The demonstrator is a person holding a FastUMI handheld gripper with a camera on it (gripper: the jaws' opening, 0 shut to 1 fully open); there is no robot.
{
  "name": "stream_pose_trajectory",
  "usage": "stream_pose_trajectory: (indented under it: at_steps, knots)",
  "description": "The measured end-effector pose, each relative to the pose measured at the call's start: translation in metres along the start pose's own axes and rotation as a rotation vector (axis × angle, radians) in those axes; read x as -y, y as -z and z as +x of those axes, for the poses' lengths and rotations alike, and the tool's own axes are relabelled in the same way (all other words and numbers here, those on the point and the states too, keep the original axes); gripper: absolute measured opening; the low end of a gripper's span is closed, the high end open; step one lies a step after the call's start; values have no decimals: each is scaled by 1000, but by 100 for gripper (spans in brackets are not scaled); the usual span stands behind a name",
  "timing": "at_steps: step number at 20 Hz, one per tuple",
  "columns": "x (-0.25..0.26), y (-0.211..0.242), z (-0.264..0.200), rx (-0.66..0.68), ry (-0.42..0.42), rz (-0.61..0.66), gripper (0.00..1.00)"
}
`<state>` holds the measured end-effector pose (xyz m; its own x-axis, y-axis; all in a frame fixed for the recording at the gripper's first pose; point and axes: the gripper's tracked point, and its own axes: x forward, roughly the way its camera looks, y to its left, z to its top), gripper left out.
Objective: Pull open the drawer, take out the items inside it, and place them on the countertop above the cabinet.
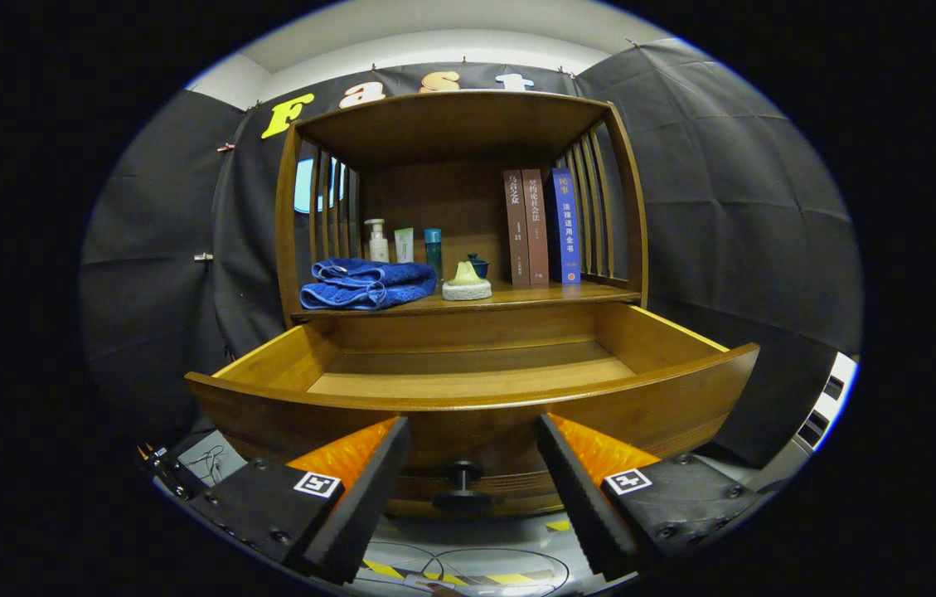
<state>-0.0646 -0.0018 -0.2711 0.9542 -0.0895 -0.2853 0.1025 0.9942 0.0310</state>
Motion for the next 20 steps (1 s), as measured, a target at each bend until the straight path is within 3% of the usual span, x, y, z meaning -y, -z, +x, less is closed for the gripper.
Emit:
stream_pose_trajectory:
  at_steps: [4, 20]
  knots:
    - [0, -4, 6, -4, 0, -1, 99]
    - [-2, -34, 120, -16, -18, -2, 100]
